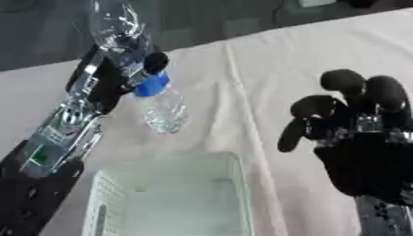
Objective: Pick up objects on the table and place them in the box.
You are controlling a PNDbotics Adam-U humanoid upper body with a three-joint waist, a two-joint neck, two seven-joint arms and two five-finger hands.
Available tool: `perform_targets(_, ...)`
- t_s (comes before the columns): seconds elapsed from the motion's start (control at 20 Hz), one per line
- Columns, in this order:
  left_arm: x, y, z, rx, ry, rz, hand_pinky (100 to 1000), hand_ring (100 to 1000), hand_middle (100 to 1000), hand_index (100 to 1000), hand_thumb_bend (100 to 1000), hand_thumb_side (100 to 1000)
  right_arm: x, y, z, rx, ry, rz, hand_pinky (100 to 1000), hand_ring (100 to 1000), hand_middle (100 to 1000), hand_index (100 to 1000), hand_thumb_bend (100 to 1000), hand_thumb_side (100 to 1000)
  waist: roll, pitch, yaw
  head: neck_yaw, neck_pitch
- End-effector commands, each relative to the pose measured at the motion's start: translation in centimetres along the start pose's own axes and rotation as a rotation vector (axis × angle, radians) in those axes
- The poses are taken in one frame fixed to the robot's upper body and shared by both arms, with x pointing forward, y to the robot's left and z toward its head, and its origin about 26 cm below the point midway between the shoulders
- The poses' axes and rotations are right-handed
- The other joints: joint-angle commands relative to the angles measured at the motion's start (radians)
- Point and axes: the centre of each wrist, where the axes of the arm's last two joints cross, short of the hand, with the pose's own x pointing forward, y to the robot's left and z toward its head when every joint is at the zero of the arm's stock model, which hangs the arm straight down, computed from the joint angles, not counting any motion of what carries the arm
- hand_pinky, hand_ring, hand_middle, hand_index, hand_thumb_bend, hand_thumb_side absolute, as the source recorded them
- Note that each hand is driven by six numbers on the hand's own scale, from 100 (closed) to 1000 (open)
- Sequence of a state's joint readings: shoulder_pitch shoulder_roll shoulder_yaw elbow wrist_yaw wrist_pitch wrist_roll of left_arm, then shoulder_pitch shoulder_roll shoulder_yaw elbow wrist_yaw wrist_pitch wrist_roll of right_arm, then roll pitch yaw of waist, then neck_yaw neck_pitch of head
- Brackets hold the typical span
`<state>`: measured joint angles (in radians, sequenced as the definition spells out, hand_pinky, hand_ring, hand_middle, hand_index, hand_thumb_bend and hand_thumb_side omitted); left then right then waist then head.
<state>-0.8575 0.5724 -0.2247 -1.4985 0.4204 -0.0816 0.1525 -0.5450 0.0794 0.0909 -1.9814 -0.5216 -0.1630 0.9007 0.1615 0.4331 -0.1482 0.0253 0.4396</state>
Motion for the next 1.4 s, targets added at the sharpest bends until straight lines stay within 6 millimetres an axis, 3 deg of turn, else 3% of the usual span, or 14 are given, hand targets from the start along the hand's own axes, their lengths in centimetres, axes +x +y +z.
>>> perform_targets(0.05, 2.5, 1.1, -0.7, -0.012, -0.05, 0.006, 100, 100, 100, 179, 754, 439, 0.3, 0.2, -0.3, -0.003, -0.014, 0.014, 694, 850, 901, 922, 100, 1000, -0.01, -0.041, 0.011, -0.014, 0.002)
perform_targets(0.3, 4.9, 0.9, -1.2, -0.088, -0.065, 0.038, 100, 100, 100, 179, 749, 449, 0.2, 0.4, 0.3, -0.021, 0.005, 0.012, 694, 850, 901, 923, 100, 1000, -0.02, -0.068, 0.042, -0.026, 0.015)
perform_targets(0.6, 7.3, 0.3, -1.1, -0.194, -0.046, 0.06, 100, 100, 192, 179, 740, 462, 0.1, 0.7, 1.3, -0.067, 0.034, 0.017, 693, 848, 900, 921, 100, 1000, -0.03, -0.11, 0.092, -0.047, 0.042)
perform_targets(0.8, 8.9, -0.5, -0.8, -0.242, -0.05, 0.094, 100, 100, 214, 179, 739, 464, -0.1, 1.1, 2.0, -0.098, 0.054, 0.016, 693, 848, 900, 922, 100, 1000, -0.035, -0.136, 0.118, -0.061, 0.044)
perform_targets(1.0, 9.5, -1.1, -0.4, -0.267, -0.034, 0.117, 100, 100, 206, 179, 739, 466, -0.3, 1.3, 2.4, -0.126, 0.064, 0.017, 692, 848, 899, 921, 100, 1000, -0.041, -0.158, 0.133, -0.075, 0.045)
perform_targets(1.4, 9.6, -3.1, 0.5, -0.285, -0.003, 0.197, 100, 100, 100, 179, 738, 469, -0.6, 1.8, 3.2, -0.169, 0.091, 0.008, 692, 848, 902, 925, 100, 1000, -0.046, -0.19, 0.148, -0.094, 0.065)
